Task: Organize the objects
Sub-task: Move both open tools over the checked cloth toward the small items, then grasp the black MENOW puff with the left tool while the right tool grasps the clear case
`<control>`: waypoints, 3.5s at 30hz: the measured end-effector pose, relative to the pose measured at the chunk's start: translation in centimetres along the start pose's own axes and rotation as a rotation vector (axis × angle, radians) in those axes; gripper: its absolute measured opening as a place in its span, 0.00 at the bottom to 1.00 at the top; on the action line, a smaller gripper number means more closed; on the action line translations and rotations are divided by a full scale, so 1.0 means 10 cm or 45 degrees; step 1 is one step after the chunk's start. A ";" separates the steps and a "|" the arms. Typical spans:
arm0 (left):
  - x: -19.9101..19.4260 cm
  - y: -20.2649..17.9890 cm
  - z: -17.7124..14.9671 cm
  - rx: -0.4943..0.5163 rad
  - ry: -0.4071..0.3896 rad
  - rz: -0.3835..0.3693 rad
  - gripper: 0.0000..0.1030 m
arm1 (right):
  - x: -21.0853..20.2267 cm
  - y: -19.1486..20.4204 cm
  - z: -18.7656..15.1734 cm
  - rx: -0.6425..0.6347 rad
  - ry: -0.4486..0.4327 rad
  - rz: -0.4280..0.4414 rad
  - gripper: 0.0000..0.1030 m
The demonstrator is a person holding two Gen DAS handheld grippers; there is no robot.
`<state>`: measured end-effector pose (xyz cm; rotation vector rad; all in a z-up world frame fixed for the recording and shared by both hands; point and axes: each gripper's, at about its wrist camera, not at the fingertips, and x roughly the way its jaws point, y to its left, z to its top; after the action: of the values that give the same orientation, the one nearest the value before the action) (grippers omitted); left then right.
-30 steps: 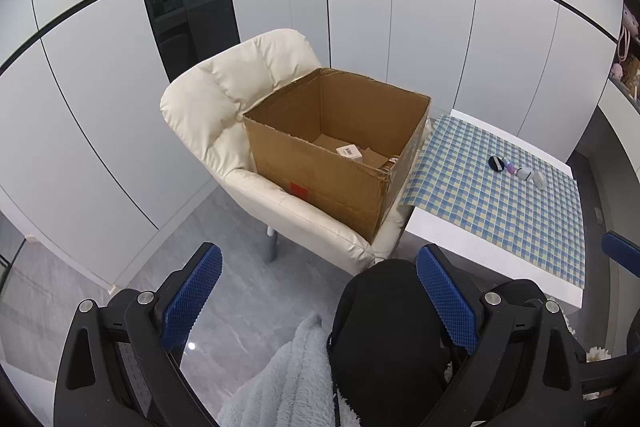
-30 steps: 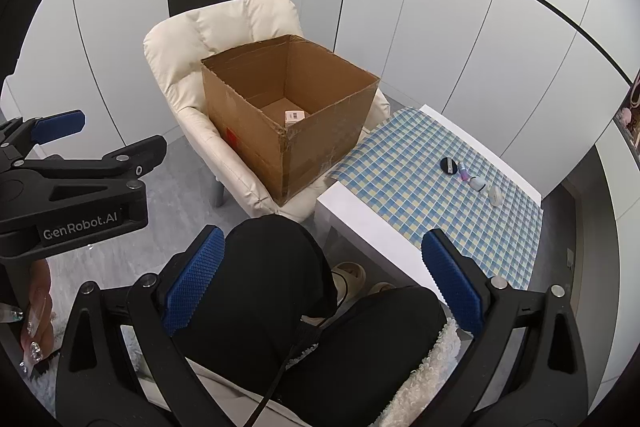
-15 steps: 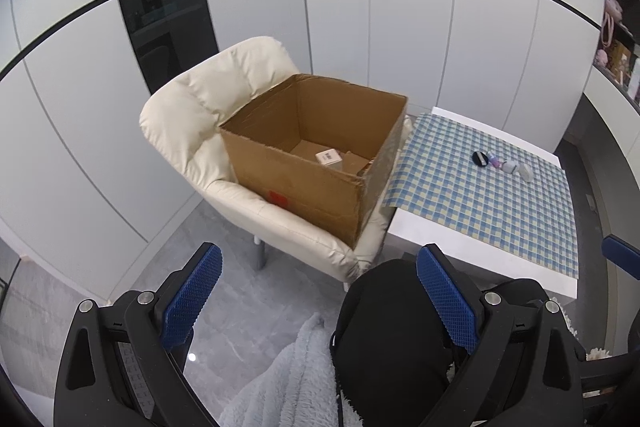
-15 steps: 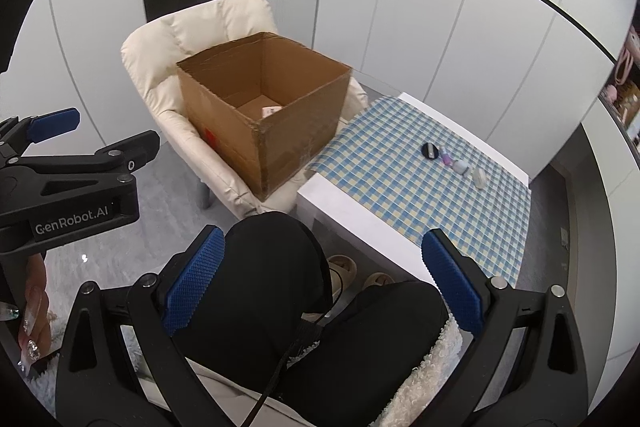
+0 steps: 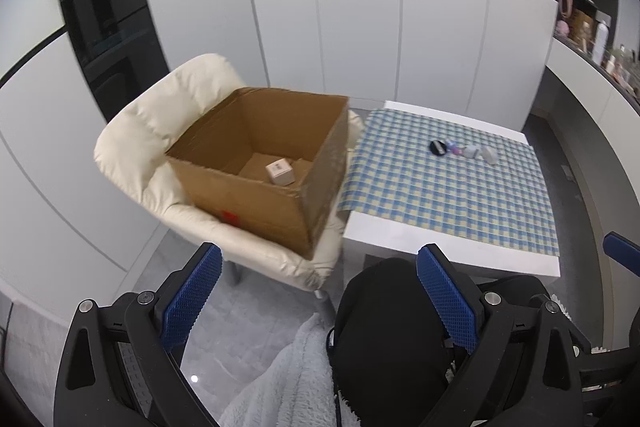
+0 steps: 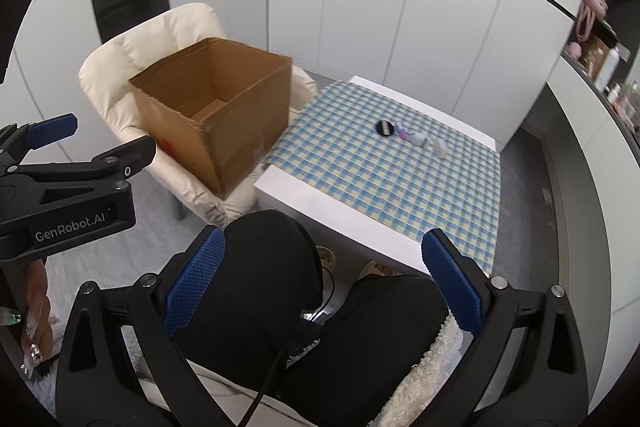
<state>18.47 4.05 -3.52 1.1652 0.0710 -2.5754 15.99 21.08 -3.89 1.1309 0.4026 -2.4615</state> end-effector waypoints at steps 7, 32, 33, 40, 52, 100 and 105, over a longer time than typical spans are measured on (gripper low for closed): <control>0.03 -0.32 0.06 0.087 -0.008 -0.060 0.95 | -0.04 -0.27 -0.07 0.098 0.009 -0.056 0.98; 0.17 -1.17 0.31 0.254 -0.031 -0.215 0.95 | 0.02 -1.12 -0.23 0.351 0.049 -0.196 0.98; 0.17 -1.19 0.34 0.255 -0.037 -0.219 0.95 | 0.04 -1.15 -0.22 0.355 0.047 -0.200 0.98; 0.37 -1.41 0.53 0.262 -0.037 -0.208 0.95 | 0.29 -1.36 -0.05 0.365 0.051 -0.229 0.98; 0.93 -1.56 0.88 0.212 0.023 -0.197 0.95 | 0.76 -1.65 0.26 0.372 0.072 -0.237 0.98; 4.63 -2.54 1.47 0.145 0.259 -0.157 0.95 | 4.51 -3.16 0.77 0.467 0.222 -0.290 0.97; 5.00 -2.78 1.43 0.202 0.293 -0.165 0.95 | 4.87 -3.19 0.81 0.444 0.207 -0.265 0.88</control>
<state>-31.32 14.97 -33.27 1.5607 -0.0077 -2.5836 -33.10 34.30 -33.35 1.5042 0.1430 -2.7022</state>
